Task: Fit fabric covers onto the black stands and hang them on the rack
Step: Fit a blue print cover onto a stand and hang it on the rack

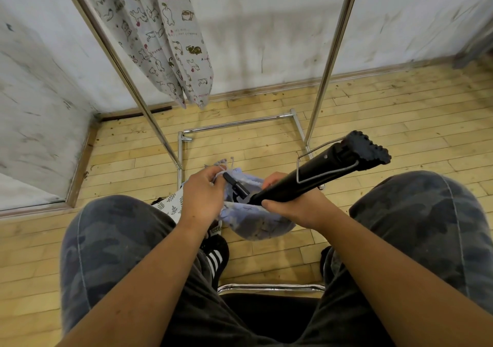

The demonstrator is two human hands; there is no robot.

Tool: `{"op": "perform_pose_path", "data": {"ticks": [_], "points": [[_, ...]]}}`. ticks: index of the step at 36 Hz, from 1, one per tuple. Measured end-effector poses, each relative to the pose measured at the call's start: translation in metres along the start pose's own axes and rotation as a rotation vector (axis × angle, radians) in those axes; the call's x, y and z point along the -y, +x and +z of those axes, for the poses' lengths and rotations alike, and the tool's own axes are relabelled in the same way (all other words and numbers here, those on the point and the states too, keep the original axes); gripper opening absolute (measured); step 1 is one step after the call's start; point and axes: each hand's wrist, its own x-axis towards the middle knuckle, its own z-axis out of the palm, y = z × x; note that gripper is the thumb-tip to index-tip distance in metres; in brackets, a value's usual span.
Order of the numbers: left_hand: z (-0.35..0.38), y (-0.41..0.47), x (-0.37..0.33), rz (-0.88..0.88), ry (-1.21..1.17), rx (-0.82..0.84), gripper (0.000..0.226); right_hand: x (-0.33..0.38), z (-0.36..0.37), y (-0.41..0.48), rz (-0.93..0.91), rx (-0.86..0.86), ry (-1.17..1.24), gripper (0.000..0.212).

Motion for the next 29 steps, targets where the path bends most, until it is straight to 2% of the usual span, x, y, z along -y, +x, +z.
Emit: {"op": "perform_pose_path", "data": {"ticks": [4, 13, 19, 24, 29], "points": [[-0.001, 0.001, 0.001, -0.053, -0.063, 0.03, 0.031, 0.0, 0.0, 0.0, -0.008, 0.0, -0.005, 0.014], [0.002, -0.005, 0.003, 0.094, -0.037, 0.128, 0.038, -0.01, 0.003, 0.003, 0.056, -0.036, -0.088, 0.011], [0.0, -0.007, -0.003, 0.104, -0.018, 0.112, 0.028, -0.017, 0.003, 0.004, 0.124, -0.085, -0.074, 0.021], [0.001, -0.007, -0.005, 0.105, 0.008, 0.106, 0.019, -0.022, 0.006, 0.008, 0.149, -0.044, -0.218, 0.017], [0.001, -0.008, -0.006, 0.149, 0.0, 0.094, 0.017, -0.019, 0.005, 0.009, 0.144, -0.061, -0.306, 0.022]]}}
